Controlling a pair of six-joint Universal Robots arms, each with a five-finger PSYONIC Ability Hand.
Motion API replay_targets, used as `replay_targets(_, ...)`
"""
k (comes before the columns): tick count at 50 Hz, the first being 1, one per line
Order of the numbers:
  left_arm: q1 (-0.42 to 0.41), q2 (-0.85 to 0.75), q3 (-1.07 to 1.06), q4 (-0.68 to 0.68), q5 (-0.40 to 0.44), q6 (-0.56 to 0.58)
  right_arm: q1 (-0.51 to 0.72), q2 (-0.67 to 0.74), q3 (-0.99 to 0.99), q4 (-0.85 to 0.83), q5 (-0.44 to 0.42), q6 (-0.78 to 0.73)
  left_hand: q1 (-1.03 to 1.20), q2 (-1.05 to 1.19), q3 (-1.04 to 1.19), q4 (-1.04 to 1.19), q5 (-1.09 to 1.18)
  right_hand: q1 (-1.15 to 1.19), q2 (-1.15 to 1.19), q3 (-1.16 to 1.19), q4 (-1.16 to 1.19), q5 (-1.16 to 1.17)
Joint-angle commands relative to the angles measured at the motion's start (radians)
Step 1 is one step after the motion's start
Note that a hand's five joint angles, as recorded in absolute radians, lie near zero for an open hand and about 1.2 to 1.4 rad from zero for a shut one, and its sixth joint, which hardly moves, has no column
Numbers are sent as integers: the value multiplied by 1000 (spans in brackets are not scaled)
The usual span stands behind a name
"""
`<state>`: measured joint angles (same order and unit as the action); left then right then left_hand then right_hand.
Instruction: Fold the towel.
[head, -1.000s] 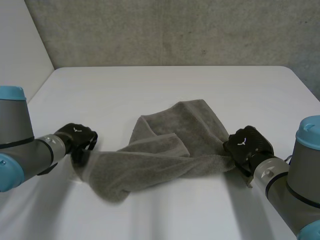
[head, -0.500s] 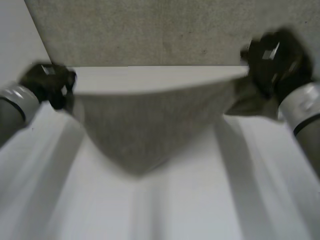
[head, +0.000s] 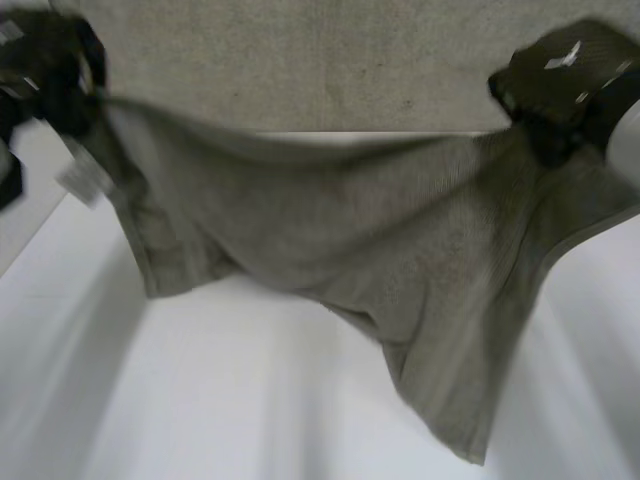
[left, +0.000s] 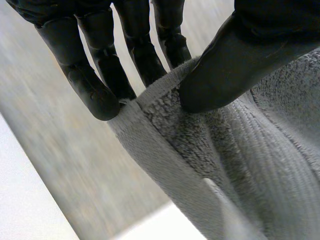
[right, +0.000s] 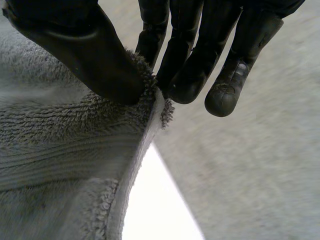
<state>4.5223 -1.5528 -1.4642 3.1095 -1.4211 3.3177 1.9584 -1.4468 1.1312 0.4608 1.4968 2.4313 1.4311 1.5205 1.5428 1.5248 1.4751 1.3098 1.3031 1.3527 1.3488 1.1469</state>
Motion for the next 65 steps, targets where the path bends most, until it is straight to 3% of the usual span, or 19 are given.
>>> replay_targets(1,-31,-236,54,-3,-15,74,42,148,-28,-64,14,-63,-35,-124,-147,-129,-253,87,93,44,47,75)
replay_targets(5,-34,-375,219,4,-99,83,76,245,-105,-201,81,-89,-35,-124,-147,-129,-253,87,93,44,47,75)
replay_targets(11,-48,-441,420,24,-162,68,105,309,-199,-430,151,-153,-35,-124,-147,-129,-253,87,93,44,47,75)
replay_targets(13,-57,-431,484,180,-179,36,116,298,-202,-665,163,-163,-35,-124,-147,-129,-253,87,93,44,47,75)
replay_targets(14,-57,-431,484,181,-179,36,116,298,-202,-666,163,-163,-35,-124,-147,-129,-253,87,93,44,47,75)
replay_targets(16,-72,-379,476,398,-177,-27,116,248,-174,-854,166,-160,-35,-124,-147,-129,-253,87,93,44,47,75)
replay_targets(18,-74,-331,467,463,-173,-55,120,203,-153,-890,162,-158,-35,-124,-147,-129,-253,87,93,44,47,75)
replay_targets(25,-51,-305,449,425,-136,-87,152,138,-107,-821,138,-160,-35,-124,-147,-129,-253,87,93,44,47,75)
replay_targets(27,-51,-322,424,405,-130,-84,148,152,-81,-658,129,-161,-35,-124,-147,-129,-253,87,93,44,47,75)
replay_targets(34,-46,-395,164,371,-73,-64,151,230,85,-427,102,-155,-35,-124,-147,-129,-253,87,93,44,47,75)
replay_targets(38,-45,-431,39,377,-38,-15,151,237,225,-447,96,-156,-35,-124,-147,-129,-253,87,93,44,47,75)
replay_targets(43,-20,-451,-177,386,31,214,149,249,441,-523,97,-156,-35,-124,-147,-129,-253,87,93,44,47,75)
replay_targets(48,-16,-419,-267,385,82,333,148,252,531,-605,103,-153,-35,-124,-147,-129,-253,87,93,44,47,75)
replay_targets(59,24,-219,-326,382,79,333,145,200,614,-653,125,3,-35,-124,-147,-129,-253,87,93,44,47,75)
replay_targets(64,41,-184,-332,385,74,293,114,201,625,-649,123,77,-35,-124,-147,-129,-253,-224,-217,-267,-263,-235)
replay_targets(65,47,-179,-331,385,71,272,100,207,628,-649,125,84,-35,-124,-147,-129,-253,-395,-388,-438,-434,-407)
